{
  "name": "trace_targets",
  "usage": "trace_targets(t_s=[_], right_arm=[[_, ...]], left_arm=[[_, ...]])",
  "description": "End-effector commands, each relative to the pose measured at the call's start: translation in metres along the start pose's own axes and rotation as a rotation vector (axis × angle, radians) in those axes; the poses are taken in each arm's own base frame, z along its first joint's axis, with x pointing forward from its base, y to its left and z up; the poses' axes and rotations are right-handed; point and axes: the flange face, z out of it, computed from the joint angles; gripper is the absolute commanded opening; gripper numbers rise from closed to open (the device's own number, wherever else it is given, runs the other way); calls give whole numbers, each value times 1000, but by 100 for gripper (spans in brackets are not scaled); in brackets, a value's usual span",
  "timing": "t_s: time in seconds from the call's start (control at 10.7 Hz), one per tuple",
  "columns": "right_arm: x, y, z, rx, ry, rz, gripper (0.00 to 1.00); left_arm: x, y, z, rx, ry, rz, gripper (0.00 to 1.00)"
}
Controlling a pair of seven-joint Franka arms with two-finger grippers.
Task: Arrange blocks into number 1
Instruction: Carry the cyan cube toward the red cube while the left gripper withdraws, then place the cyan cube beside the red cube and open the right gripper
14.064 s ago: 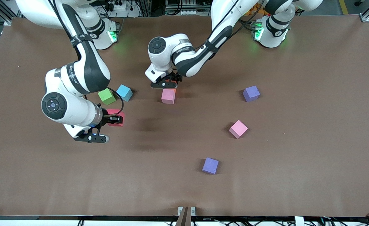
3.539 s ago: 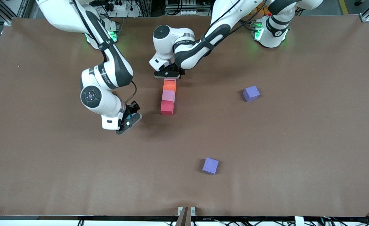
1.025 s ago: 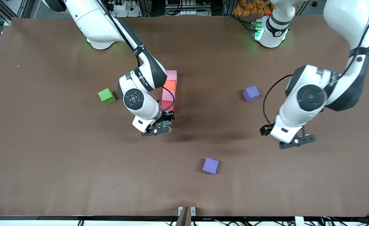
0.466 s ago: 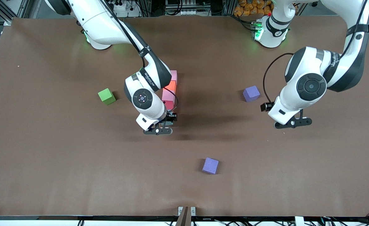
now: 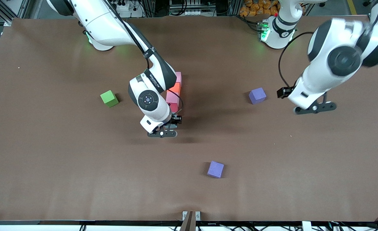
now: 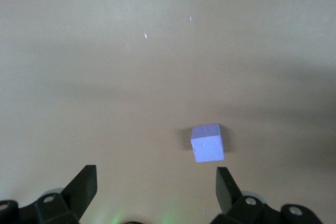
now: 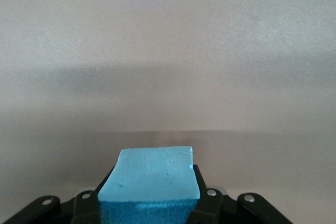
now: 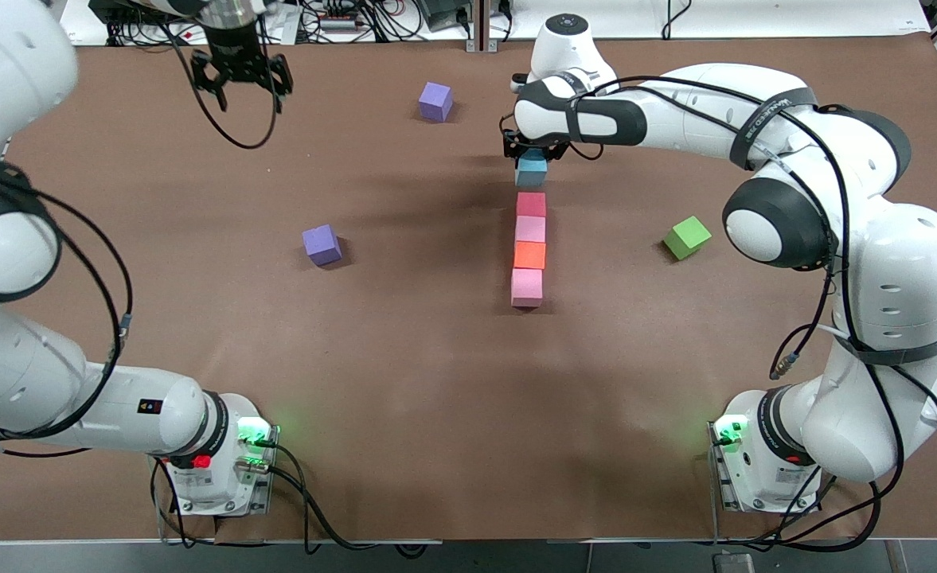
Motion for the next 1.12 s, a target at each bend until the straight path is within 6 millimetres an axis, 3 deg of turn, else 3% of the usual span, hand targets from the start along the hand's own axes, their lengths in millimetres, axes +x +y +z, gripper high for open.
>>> trace_targets(t_s=[0.0,0.19,0.65,1.02], right_arm=[[2,-10,8,-4,26,31,0],[2,-9,10,-7,25,37,0],[1,-5,18,-33,24,27,0],[0,-3,23,-51,25,16,0]], left_arm=[[-12,-32,-59,-98,77,-45,100],[-10,-58,-103,-132,107,-71,100],[-22,-70,-145,-156,143,98,100],[-16,-70,-154,-162,155,169,100]])
